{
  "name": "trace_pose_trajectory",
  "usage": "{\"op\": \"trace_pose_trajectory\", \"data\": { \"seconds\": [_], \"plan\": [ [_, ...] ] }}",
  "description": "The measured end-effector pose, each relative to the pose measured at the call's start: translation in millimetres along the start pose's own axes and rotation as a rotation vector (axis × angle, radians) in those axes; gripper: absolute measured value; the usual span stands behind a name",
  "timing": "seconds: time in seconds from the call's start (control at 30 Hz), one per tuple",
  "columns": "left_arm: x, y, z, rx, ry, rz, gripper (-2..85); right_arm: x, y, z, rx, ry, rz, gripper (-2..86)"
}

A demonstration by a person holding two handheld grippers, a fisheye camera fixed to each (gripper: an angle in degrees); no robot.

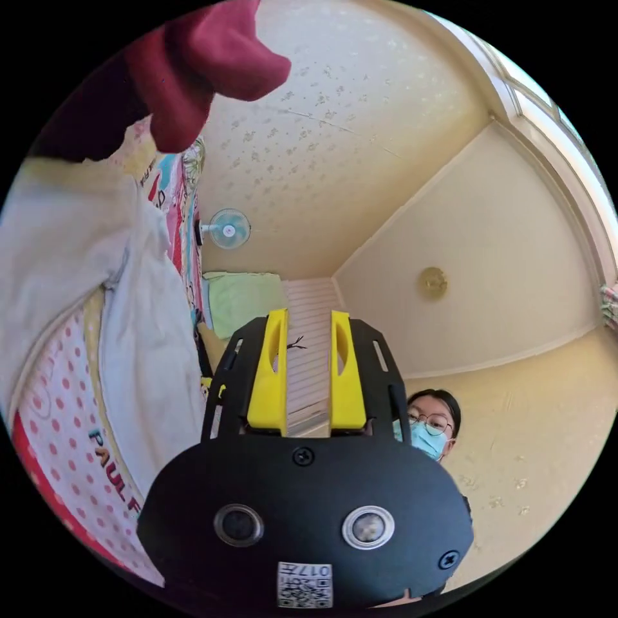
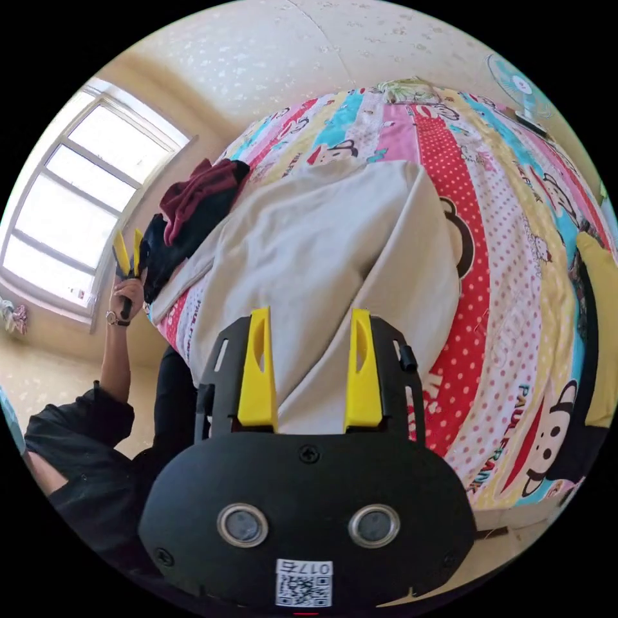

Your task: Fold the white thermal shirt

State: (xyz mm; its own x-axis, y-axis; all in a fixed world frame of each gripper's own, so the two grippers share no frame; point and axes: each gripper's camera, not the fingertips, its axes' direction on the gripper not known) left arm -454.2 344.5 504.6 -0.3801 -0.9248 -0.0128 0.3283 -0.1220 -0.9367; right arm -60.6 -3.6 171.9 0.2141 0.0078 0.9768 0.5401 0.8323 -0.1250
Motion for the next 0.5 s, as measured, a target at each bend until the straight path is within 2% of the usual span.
{"op": "trace_pose_trajectory", "data": {
  "seconds": [0.07, 0.13, 0.23, 0.3, 0.37, 0.43, 0.5],
  "plan": [
    [-7, 23, -18, 0.056, -0.015, -0.05, 11.3, -4, 25, 24, -0.037, 0.149, 0.023, 16.1],
    [-13, 44, -34, 0.137, -0.01, -0.104, 11.3, -3, 49, 25, 0.054, 0.229, 0.029, 12.2],
    [-17, 57, -40, 0.091, 0.052, -0.162, 10.3, 23, 46, 1, -0.072, 0.076, 0.024, 5.2],
    [-2, 61, -35, 0.061, 0.047, -0.134, 10.6, 48, 48, -28, -0.026, 0.096, 0.055, 4.1],
    [11, 60, -26, 0.015, -0.004, -0.107, 10.6, 84, 59, -66, 0.091, 0.156, 0.165, 3.7],
    [22, 59, -16, -0.033, -0.064, -0.081, 10.8, 139, 88, -105, 0.24, 0.243, 0.384, 4.1],
    [32, 59, -3, -0.085, -0.161, -0.061, 11.6, 180, 115, -116, 0.277, 0.216, 0.552, 5.5]
  ]
}}
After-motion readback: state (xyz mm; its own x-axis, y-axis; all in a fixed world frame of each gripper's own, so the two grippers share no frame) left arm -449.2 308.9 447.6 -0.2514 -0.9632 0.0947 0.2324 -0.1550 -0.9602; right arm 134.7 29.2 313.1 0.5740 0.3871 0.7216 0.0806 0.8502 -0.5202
